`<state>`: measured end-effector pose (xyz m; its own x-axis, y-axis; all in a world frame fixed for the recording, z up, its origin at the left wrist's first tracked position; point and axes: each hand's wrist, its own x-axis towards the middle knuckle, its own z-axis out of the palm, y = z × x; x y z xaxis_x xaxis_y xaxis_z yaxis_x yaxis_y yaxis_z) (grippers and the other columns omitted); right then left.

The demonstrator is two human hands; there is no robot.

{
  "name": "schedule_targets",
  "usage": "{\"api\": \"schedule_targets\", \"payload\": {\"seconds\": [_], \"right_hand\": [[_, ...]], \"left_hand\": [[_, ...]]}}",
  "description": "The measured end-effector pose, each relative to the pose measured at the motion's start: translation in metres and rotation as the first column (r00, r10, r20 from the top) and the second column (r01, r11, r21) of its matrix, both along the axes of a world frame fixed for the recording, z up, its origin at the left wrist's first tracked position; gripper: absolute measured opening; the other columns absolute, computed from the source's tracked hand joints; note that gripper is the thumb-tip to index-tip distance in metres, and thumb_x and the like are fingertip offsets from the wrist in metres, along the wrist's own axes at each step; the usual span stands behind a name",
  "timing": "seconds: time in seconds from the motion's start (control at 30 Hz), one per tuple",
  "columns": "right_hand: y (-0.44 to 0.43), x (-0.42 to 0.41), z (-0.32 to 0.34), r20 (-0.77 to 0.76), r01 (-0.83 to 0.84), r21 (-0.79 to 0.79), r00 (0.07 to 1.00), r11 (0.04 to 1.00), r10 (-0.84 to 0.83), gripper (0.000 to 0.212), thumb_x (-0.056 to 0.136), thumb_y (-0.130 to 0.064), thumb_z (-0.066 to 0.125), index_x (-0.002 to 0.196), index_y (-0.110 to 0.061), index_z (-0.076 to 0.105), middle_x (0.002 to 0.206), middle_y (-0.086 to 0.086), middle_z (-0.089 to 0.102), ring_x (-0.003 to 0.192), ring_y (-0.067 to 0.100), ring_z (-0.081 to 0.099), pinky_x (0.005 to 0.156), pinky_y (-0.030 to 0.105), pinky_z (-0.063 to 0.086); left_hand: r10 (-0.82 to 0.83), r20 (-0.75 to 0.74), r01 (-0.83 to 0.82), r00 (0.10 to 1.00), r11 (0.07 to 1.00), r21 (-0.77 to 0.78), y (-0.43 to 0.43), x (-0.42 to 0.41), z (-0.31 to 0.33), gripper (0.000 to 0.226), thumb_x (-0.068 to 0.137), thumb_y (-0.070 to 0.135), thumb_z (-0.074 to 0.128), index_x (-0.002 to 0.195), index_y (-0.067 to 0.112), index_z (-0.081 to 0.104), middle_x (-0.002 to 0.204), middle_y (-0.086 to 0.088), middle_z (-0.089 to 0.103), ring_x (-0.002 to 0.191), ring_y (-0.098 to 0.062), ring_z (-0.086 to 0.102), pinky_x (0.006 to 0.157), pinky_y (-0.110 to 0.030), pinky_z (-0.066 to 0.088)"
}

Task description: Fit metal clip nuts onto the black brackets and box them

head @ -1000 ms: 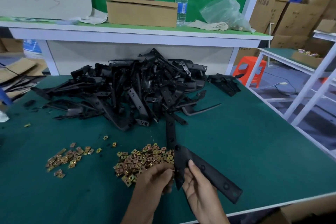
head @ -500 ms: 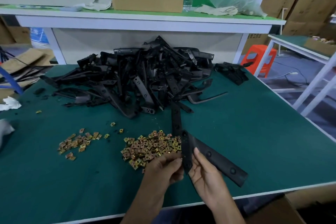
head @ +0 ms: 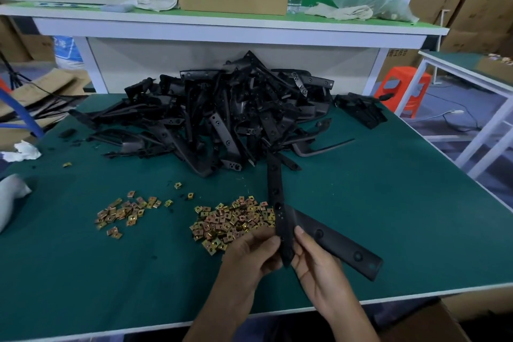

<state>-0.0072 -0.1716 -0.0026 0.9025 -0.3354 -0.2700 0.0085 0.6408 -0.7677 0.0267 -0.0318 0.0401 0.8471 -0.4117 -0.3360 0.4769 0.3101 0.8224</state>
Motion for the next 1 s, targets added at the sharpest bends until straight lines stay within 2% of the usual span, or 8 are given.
{"api": "schedule_targets", "payload": {"seconds": [0.17, 0.33, 0.43, 0.53, 0.63, 0.77, 0.9, 1.0], "right_hand": [[0.002, 0.001, -0.003, 0.038, -0.045, -0.038, 0.998, 0.998, 0.046, 0.048, 0.084, -0.02, 0.071, 0.125, 0.005, 0.068, 0.127, 0.029, 0.067, 0.121, 0.042, 0.063, 0.109, 0.053, 0.042], [0.0, 0.006, -0.006, 0.028, -0.005, 0.059, 1.0, 0.998, 0.003, 0.047, 0.083, -0.018, 0.073, 0.122, 0.007, 0.069, 0.112, 0.026, 0.069, 0.105, 0.037, 0.062, 0.105, 0.055, 0.044], [-0.002, 0.008, -0.003, 0.042, 0.015, 0.13, 0.999, 0.991, -0.02, 0.026, 0.086, -0.015, 0.068, 0.107, -0.005, 0.079, 0.098, 0.015, 0.074, 0.084, 0.021, 0.072, 0.082, 0.034, 0.061], [-0.006, 0.008, -0.003, 0.036, 0.025, 0.221, 0.999, 0.975, -0.033, 0.028, 0.088, -0.014, 0.064, 0.111, -0.005, 0.078, 0.105, 0.016, 0.076, 0.087, 0.02, 0.075, 0.072, 0.03, 0.062], [-0.005, 0.006, -0.001, 0.021, -0.005, 0.214, 1.0, 0.977, 0.001, 0.033, 0.089, -0.016, 0.065, 0.118, -0.004, 0.076, 0.113, 0.02, 0.074, 0.094, 0.024, 0.075, 0.076, 0.032, 0.062], [-0.005, 0.007, -0.002, 0.006, -0.018, 0.211, 1.0, 0.977, 0.018, 0.037, 0.089, -0.017, 0.066, 0.123, -0.004, 0.073, 0.118, 0.021, 0.071, 0.1, 0.026, 0.071, 0.085, 0.035, 0.061], [-0.005, 0.009, -0.003, -0.001, -0.001, 0.23, 1.0, 0.973, 0.001, 0.043, 0.089, -0.016, 0.066, 0.128, 0.001, 0.068, 0.119, 0.022, 0.068, 0.102, 0.028, 0.068, 0.094, 0.04, 0.056], [-0.006, 0.009, -0.003, -0.012, 0.001, 0.236, 1.0, 0.972, 0.002, 0.039, 0.09, -0.016, 0.065, 0.125, 0.0, 0.07, 0.116, 0.022, 0.07, 0.1, 0.028, 0.069, 0.093, 0.04, 0.056]], "left_hand": [[-0.115, 0.063, 0.112, 0.991, 0.993, 0.045, 0.005, 0.007, -0.001, 0.026, 0.089, 0.001, 0.071, 0.114, 0.01, 0.069, 0.077, -0.009, 0.067, 0.067, -0.015, 0.061, 0.061, -0.025, 0.053], [-0.26, 0.253, 0.178, 0.932, 0.935, 0.306, 0.007, 0.02, 0.001, 0.013, 0.098, 0.017, 0.065, 0.107, 0.021, 0.073, 0.08, 0.003, 0.074, 0.071, -0.007, 0.064, 0.064, -0.021, 0.052], [-0.363, 0.536, -0.073, 0.762, 0.775, 0.628, 0.009, 0.043, -0.001, 0.021, 0.103, 0.034, 0.054, 0.093, 0.026, 0.071, 0.069, 0.016, 0.066, 0.062, 0.005, 0.057, 0.059, -0.009, 0.042], [-0.433, 0.667, -0.388, 0.606, 0.571, 0.723, 0.01, 0.078, -0.002, 0.02, 0.104, 0.026, 0.053, 0.112, 0.023, 0.071, 0.098, 0.013, 0.07, 0.086, 0.004, 0.059, 0.073, -0.008, 0.04], [-0.544, 0.614, -0.465, 0.572, 0.401, 0.789, 0.006, 0.107, -0.012, 0.031, 0.104, 0.027, 0.051, 0.133, 0.021, 0.063, 0.126, -0.002, 0.064, 0.117, -0.021, 0.05, 0.097, -0.028, 0.038], [-0.659, 0.511, -0.448, 0.553, 0.281, 0.848, -0.003, 0.118, -0.021, 0.037, 0.106, 0.033, 0.043, 0.137, 0.022, 0.06, 0.13, -0.007, 0.056, 0.119, -0.027, 0.043, 0.103, -0.034, 0.038], [-0.655, 0.529, -0.463, 0.54, 0.293, 0.837, -0.007, 0.121, -0.019, 0.022, 0.103, 0.028, 0.05, 0.112, 0.022, 0.068, 0.117, -0.003, 0.06, 0.112, -0.025, 0.047, 0.097, -0.032, 0.04], [-0.65, 0.513, -0.442, 0.561, 0.289, 0.849, -0.008, 0.12, -0.016, 0.019, 0.101, 0.029, 0.054, 0.114, 0.022, 0.067, 0.118, -0.002, 0.06, 0.114, -0.026, 0.048, 0.098, -0.034, 0.041]]}}
